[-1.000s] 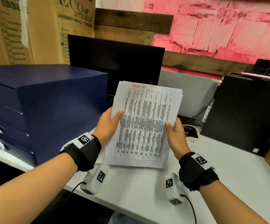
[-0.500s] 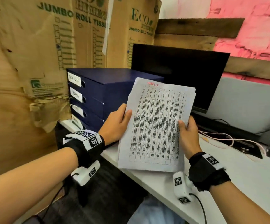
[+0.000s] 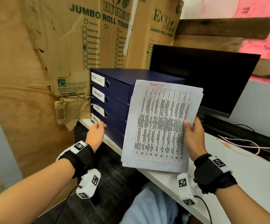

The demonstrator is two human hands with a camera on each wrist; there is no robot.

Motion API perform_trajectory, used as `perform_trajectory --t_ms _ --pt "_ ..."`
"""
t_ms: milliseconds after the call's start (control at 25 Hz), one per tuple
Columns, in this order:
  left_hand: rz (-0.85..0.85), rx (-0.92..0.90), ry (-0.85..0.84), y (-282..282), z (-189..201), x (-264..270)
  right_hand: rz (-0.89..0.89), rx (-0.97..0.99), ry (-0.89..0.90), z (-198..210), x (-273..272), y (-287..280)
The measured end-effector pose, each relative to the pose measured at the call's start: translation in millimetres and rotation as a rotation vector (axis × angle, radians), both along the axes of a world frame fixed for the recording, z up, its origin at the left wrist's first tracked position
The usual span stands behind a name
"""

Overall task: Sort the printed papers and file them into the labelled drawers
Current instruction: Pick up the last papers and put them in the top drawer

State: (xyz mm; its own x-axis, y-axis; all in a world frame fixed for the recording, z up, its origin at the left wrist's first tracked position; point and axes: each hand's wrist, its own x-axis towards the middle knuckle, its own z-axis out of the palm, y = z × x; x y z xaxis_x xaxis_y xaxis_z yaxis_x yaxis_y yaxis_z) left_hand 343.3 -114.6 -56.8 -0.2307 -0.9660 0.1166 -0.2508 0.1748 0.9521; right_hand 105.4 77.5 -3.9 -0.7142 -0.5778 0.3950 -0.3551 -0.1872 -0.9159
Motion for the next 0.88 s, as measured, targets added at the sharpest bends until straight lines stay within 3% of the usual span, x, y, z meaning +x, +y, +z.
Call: perform_trajectory --t_ms 160,440,560,680,800,880 --pt "0.035 -0.227 0.181 -21 37 -12 -0.014 -0.013 -0.006 7 4 -13" --pt "0.045 -0.447 0.187 -41 100 -24 0.028 -0.079 0.042 34 20 -37" --pt "0.123 -0.378 0.027 -42 103 -23 0.044 -0.115 0.051 45 25 -46" --pt "0.034 -0.258 -0.038 -39 112 -23 0.045 -0.143 0.047 61 30 -54" --pt "0.046 -0.15 0.049 -51 124 -1 0.0 -0.177 0.068 88 33 -60" --pt "0.09 -0.187 0.116 -65 122 33 -0.019 -0.182 0.081 114 39 -68"
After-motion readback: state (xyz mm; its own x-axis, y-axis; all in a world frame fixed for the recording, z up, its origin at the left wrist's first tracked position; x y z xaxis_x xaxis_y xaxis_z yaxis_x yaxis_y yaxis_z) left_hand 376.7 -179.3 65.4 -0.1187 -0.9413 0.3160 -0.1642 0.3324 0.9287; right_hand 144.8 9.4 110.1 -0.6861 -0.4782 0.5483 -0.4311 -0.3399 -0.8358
